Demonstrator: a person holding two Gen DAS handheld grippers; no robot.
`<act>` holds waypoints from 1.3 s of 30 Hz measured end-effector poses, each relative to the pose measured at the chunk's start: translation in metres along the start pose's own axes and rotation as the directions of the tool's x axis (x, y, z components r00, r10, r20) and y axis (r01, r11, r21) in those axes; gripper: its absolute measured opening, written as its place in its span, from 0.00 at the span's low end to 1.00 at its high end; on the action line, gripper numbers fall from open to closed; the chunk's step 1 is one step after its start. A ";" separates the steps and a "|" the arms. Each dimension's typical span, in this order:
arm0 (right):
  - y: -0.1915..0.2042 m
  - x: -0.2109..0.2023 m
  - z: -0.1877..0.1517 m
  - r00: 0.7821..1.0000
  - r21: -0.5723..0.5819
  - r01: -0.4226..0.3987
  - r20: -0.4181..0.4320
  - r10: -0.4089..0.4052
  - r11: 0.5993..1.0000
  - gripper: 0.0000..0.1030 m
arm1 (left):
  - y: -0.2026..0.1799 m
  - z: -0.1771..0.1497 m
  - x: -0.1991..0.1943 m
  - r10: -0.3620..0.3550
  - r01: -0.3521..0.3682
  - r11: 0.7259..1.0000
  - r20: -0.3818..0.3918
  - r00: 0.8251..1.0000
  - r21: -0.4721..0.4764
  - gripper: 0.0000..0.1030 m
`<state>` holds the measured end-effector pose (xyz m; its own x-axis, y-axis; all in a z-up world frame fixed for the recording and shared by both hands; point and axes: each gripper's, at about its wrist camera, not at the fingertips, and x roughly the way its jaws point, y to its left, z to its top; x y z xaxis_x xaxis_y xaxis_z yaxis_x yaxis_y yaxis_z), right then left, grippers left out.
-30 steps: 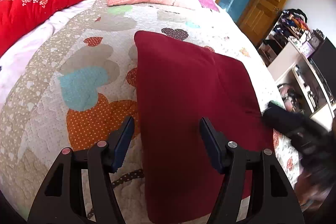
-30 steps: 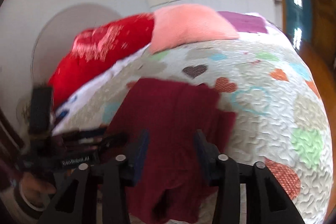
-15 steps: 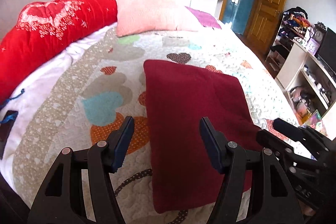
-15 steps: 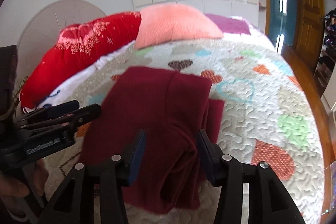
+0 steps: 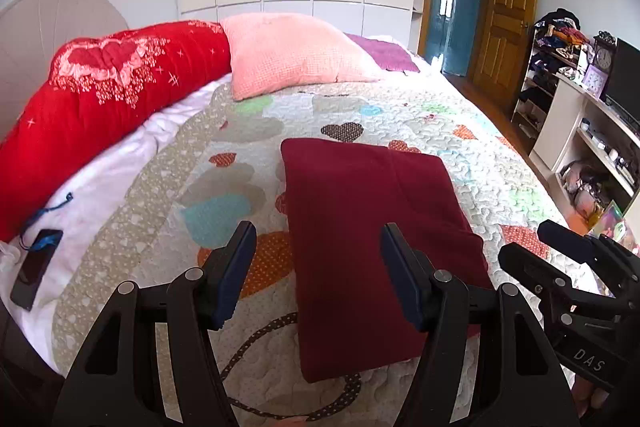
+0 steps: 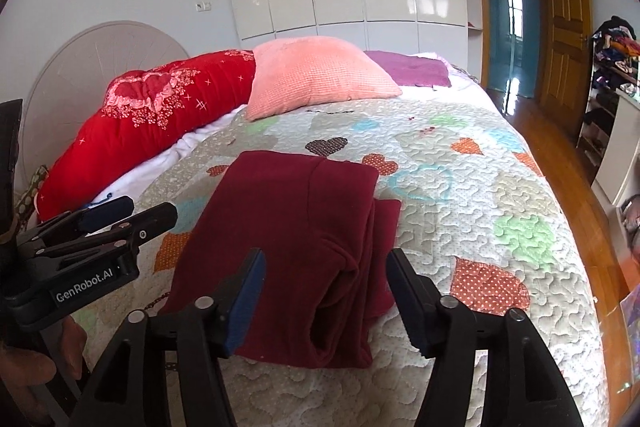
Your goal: Fold small clothes
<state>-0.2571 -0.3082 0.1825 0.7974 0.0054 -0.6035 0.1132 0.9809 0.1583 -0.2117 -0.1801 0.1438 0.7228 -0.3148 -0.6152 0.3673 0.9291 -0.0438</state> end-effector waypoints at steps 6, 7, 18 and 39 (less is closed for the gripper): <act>0.003 -0.003 -0.002 1.000 -0.010 0.000 0.002 0.000 1.000 0.62 | 0.003 0.000 -0.003 0.011 -0.011 1.000 0.014 1.000 -0.012 0.62; 0.003 -0.003 -0.002 1.000 -0.009 -0.001 0.000 0.001 1.000 0.62 | 0.003 -0.001 -0.003 0.013 -0.013 1.000 0.013 1.000 -0.013 0.62; 0.003 0.007 -0.004 1.000 -0.001 -0.010 -0.024 0.010 1.000 0.62 | 0.001 -0.005 0.003 0.018 -0.018 1.000 0.004 1.000 0.001 0.62; 0.006 0.020 -0.008 0.998 0.005 -0.024 -0.059 0.025 1.000 0.63 | 0.000 -0.009 0.009 0.017 -0.017 1.000 -0.005 1.000 0.008 0.62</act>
<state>-0.2456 -0.3010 0.1650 0.7635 0.0410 -0.6445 0.0968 0.9794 0.1770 -0.2109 -0.1813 0.1314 0.7260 -0.2980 -0.6197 0.3595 0.9327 -0.0273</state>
